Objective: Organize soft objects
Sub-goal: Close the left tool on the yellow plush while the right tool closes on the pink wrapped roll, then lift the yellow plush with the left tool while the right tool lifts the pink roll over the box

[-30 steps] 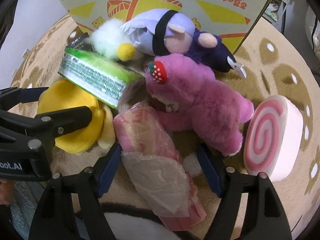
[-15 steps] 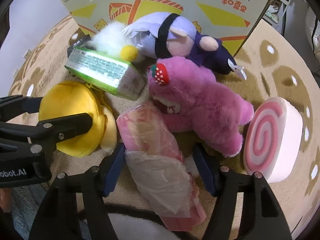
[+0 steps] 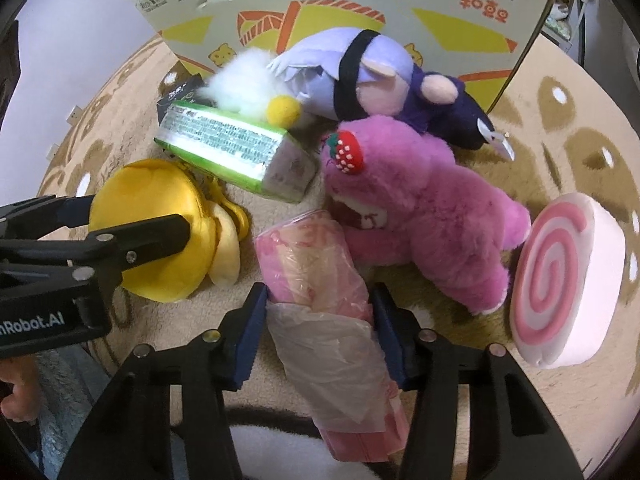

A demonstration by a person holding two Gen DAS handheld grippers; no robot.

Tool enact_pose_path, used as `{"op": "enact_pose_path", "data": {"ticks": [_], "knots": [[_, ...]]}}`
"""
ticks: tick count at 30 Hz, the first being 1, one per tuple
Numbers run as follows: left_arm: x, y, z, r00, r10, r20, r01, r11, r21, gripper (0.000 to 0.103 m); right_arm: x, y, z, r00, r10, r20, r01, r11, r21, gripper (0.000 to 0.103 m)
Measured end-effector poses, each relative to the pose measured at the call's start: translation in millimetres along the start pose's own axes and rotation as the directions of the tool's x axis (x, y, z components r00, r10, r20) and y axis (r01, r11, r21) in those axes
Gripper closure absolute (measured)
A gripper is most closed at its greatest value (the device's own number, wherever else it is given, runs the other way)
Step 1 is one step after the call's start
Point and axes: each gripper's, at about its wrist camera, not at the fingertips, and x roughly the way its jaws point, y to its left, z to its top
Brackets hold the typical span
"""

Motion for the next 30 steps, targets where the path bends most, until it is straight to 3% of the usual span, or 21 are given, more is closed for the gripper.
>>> {"op": "enact_pose_path", "data": {"ticks": [8,18,30], "knots": [[-3.8,1.9,-1.1,1.000,0.016,-0.001,-0.016,1.000,-0.007,0.030,5.8,8.1,-0.5,0.999,-0.034,0.013,0.034,0.999,-0.020,0.049],[-15.0,16.2,-7.5,0.999,0.040,0.034,-0.037,0.997,-0.072,0.034,-15.7,5.3,5.5,0.992,0.057,0.115,-0.057,0.998,-0.004,0.053],[-38.3,14.7,-12.4,0.993,0.026,0.119,-0.019,0.998,-0.059,0.063,-53.2,-22.0,-3.5,0.966,0.116,0.232,-0.130,0.990,0.046,0.055]]}}
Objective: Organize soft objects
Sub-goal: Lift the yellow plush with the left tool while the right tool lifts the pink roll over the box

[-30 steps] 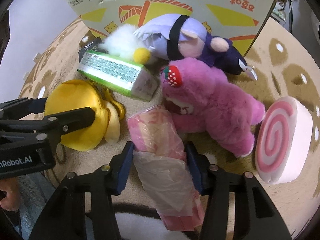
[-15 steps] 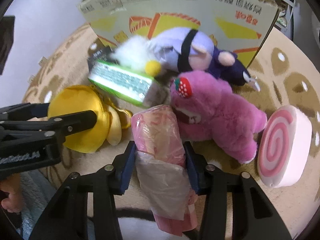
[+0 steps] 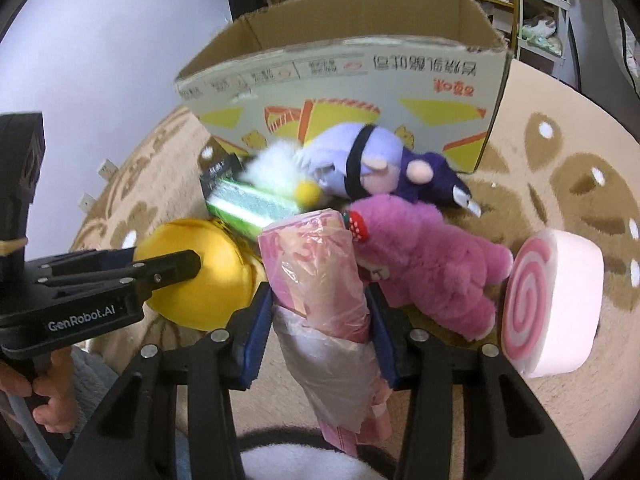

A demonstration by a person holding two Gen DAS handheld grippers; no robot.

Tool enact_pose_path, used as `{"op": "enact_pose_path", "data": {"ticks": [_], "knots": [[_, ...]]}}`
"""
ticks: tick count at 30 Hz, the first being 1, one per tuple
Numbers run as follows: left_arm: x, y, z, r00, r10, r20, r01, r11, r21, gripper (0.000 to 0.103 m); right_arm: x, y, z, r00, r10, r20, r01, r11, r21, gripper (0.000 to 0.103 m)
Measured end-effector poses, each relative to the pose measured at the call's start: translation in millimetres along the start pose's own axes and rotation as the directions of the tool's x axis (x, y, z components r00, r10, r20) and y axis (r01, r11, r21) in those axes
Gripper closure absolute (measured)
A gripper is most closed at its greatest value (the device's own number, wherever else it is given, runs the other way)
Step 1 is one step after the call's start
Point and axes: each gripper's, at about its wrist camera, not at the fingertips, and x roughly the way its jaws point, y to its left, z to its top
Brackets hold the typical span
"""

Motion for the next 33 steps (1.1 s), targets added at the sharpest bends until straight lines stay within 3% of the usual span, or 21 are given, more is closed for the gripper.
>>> {"op": "enact_pose_path", "data": {"ticks": [6,17,19,21,22,31,33], "knots": [[-19.9,-5.2,0.3,0.996,0.025,0.085,-0.027,0.999,0.019,0.068,-14.3,-5.9,-0.1,0.998,0.015,0.054,-0.016,1.000,0.022,0.056],[-49.3,-9.3,-5.1,0.972,0.070,0.225,-0.077,0.997,0.025,0.068,-29.5,-7.8,2.9,0.993,0.031,0.118,-0.036,0.999,0.036,0.061],[-51.6,-9.4,-5.6,0.967,0.085,0.240,-0.094,0.995,0.024,0.068,-30.5,-4.8,3.4,0.991,0.029,0.131,-0.034,0.999,0.030,0.066],[-55.2,-9.4,-5.4,0.962,0.095,0.257,-0.104,0.994,0.022,0.068,-32.8,-4.7,2.4,0.989,0.029,0.142,-0.034,0.999,0.030,0.081],[-56.5,-9.4,-5.3,0.959,0.099,0.265,-0.108,0.994,0.020,0.068,-33.7,-4.7,2.6,0.989,0.032,0.146,-0.037,0.999,0.030,0.084],[-71.8,-13.2,-8.2,0.920,0.169,0.355,-0.190,0.982,0.024,0.068,-46.1,-7.6,1.9,0.978,0.048,0.202,-0.059,0.997,0.048,0.085],[-74.5,-13.2,-8.3,0.919,0.171,0.357,-0.191,0.981,0.022,0.068,-51.3,-8.3,1.5,0.973,0.051,0.224,-0.064,0.997,0.052,0.085]]}}
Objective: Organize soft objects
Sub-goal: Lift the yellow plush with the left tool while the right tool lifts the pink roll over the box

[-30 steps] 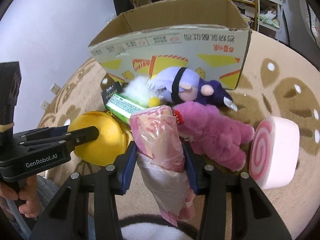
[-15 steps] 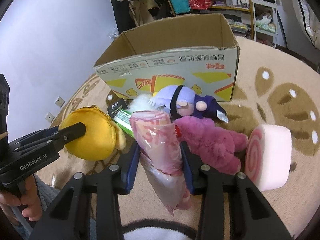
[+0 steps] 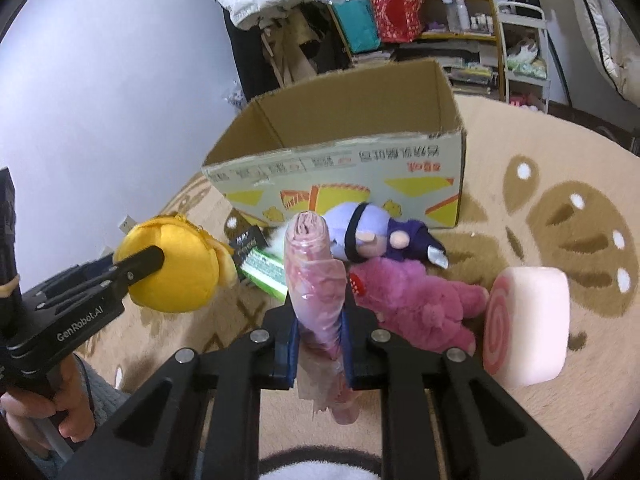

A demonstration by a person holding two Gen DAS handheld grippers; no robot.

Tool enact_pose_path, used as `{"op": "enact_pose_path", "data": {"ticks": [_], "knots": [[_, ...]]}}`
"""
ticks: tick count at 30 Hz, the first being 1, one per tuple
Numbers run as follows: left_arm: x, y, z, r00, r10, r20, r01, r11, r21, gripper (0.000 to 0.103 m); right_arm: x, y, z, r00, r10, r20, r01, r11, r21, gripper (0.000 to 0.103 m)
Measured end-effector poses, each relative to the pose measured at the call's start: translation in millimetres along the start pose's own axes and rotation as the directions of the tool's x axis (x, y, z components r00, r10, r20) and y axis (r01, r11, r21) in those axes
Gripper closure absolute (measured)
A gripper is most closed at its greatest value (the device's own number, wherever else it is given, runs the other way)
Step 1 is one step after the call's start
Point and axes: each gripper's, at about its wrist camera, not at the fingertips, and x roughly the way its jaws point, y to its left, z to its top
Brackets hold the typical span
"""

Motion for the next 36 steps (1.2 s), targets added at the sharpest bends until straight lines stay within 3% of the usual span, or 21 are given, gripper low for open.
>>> {"op": "enact_pose_path", "data": {"ticks": [7,19,27,36], "knots": [[-6.4,1.1,-1.5,1.000,0.001,0.008,-0.001,1.000,-0.005,0.068,-14.1,4.0,3.2,0.999,-0.005,0.041,0.006,1.000,-0.005,0.085],[-29.4,5.5,4.5,0.995,0.041,0.090,-0.043,0.999,0.018,0.068,-44.3,5.1,9.3,0.991,-0.017,0.133,0.016,1.000,0.009,0.085],[-56.2,12.2,17.5,0.980,0.088,0.178,-0.094,0.995,0.025,0.068,-77.9,1.5,23.9,0.972,0.005,0.234,-0.018,0.998,0.054,0.085],[-78.9,22.1,39.7,0.974,0.054,0.220,-0.052,0.999,-0.018,0.067,-101.7,4.3,46.2,0.950,0.032,0.310,-0.048,0.998,0.044,0.085]]}}
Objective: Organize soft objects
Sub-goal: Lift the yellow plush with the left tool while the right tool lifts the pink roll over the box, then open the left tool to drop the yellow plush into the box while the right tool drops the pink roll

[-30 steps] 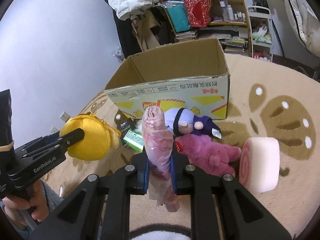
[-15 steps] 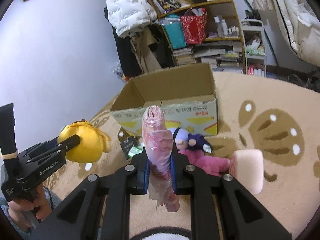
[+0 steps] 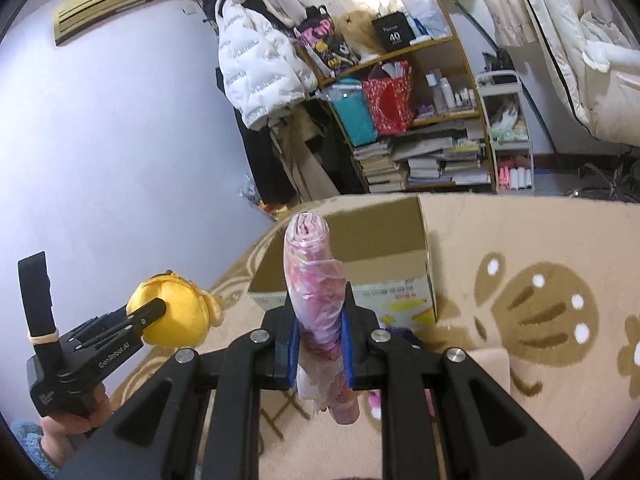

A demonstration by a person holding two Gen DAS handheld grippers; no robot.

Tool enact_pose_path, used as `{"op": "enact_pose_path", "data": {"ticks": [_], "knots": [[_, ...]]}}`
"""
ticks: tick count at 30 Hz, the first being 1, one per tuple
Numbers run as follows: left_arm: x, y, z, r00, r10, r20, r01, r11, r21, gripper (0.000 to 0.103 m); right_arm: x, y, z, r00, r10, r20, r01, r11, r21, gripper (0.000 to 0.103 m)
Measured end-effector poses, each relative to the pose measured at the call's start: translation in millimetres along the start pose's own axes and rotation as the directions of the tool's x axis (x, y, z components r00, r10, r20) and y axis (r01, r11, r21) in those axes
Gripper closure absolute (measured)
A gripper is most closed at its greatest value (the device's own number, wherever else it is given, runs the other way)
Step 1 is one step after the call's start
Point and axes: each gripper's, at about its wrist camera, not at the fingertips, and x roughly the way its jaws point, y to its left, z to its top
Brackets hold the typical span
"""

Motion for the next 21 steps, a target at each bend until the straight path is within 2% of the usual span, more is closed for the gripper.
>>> {"op": "enact_pose_path", "data": {"ticks": [7,12,21], "knots": [[-0.9,-1.5,38.0,0.998,-0.023,0.067,0.024,0.999,-0.024,0.067,9.8,2.7,31.1,0.998,-0.018,0.066,0.020,0.999,-0.035,0.085],[6.8,-8.2,69.1,0.993,-0.006,0.115,0.007,1.000,-0.010,0.067,22.0,5.9,56.4,0.995,-0.015,0.101,0.022,0.998,-0.067,0.085],[38.4,-20.8,106.2,0.991,-0.009,0.136,0.009,1.000,-0.002,0.067,65.1,-1.7,97.9,0.995,0.007,0.101,0.000,0.997,-0.074,0.085]]}}
